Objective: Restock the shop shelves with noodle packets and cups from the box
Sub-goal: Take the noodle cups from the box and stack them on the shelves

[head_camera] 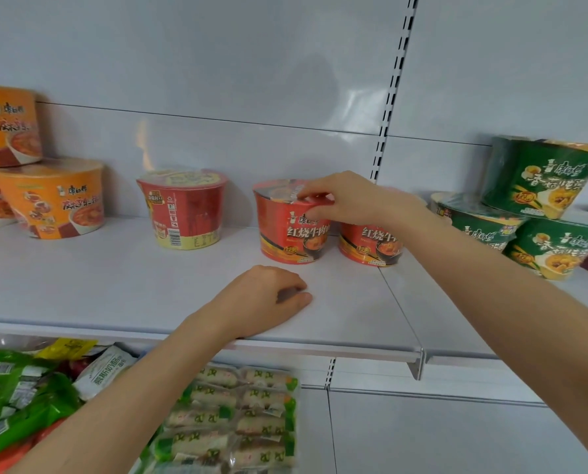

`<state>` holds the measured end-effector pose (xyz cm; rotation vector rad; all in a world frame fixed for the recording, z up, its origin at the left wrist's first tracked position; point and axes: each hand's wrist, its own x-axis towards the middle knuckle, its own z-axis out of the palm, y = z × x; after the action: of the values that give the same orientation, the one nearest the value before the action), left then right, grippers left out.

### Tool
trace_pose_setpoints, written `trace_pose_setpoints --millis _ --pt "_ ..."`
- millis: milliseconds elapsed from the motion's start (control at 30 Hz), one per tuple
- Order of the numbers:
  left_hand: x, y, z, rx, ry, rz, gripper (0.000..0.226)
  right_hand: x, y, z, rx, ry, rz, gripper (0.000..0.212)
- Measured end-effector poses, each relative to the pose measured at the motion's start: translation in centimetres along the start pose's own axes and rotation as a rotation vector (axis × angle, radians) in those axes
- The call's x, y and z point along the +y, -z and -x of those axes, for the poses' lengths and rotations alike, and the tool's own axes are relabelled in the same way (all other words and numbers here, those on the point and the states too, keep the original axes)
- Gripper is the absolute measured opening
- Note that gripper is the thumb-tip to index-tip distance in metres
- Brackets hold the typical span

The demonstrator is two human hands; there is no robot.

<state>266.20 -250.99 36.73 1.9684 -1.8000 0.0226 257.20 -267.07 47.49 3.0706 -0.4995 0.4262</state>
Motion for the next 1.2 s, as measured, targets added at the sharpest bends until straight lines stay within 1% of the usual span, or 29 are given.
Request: trace_pose_setpoints --millis 100,233,300,400,467,533,700,800,967,1033,1100,1133,1167,1200 --pt "-0.1 -0.1 0.0 0.004 -0.005 0.002 0.040 -0.4 0.0 -0.4 0.026 -0.024 0.037 0.043" --pt "-0.1 -0.2 -0.1 0.018 -0.017 0.003 0.034 -0.1 0.2 -0.3 -0.075 -0.028 -0.029 0.047" --pt "-0.1 -0.2 -0.1 0.019 -0.019 0.004 0.033 0.0 0.2 -0.3 -0.086 -0.017 -0.002 0.048" --pt "-0.2 -0.2 -0.1 0.023 -0.025 0.004 0.033 -0.2 0.1 -0.5 -0.031 -0.021 0.063 0.047" --pt "-0.2 -0.2 -0.2 0.022 -0.026 0.012 0.033 -0.3 0.1 -0.7 0.002 -0.029 0.059 0.047" --pt "-0.1 -0.2 -0.1 0.023 -0.026 0.018 0.033 -0.4 0.0 -0.7 0.018 -0.021 0.049 0.045" --pt "-0.2 -0.2 -0.1 0.015 -0.022 0.004 0.034 -0.7 -0.1 -0.8 0.057 -0.008 0.190 0.042" --pt "-0.3 -0.2 0.0 0.018 -0.025 0.009 0.037 -0.6 -0.2 -1.0 0.066 -0.030 0.207 0.040" --pt "-0.3 -0.2 0.0 0.005 -0.023 0.007 0.038 0.1 -0.6 -1.0 0.046 -0.079 0.078 0.043" --pt "-0.2 -0.1 0.1 0.003 -0.023 0.017 0.040 0.4 -0.2 -0.4 0.035 -0.094 -0.074 0.048" --pt "-0.2 0.0 0.1 -0.007 -0.016 0.026 0.045 1.4 1.2 0.8 0.096 -0.129 -0.191 0.048" --pt "-0.2 0.0 0.0 -0.011 -0.013 0.029 0.046 2.3 2.0 1.6 0.121 -0.154 -0.175 0.045" --pt "-0.2 -0.1 0.0 -0.010 -0.014 0.027 0.046 3.4 2.7 2.5 0.111 -0.194 -0.124 0.043" --pt "-0.2 -0.1 0.0 -0.009 -0.015 0.021 0.044 4.5 3.2 3.3 0.067 -0.240 -0.072 0.042"
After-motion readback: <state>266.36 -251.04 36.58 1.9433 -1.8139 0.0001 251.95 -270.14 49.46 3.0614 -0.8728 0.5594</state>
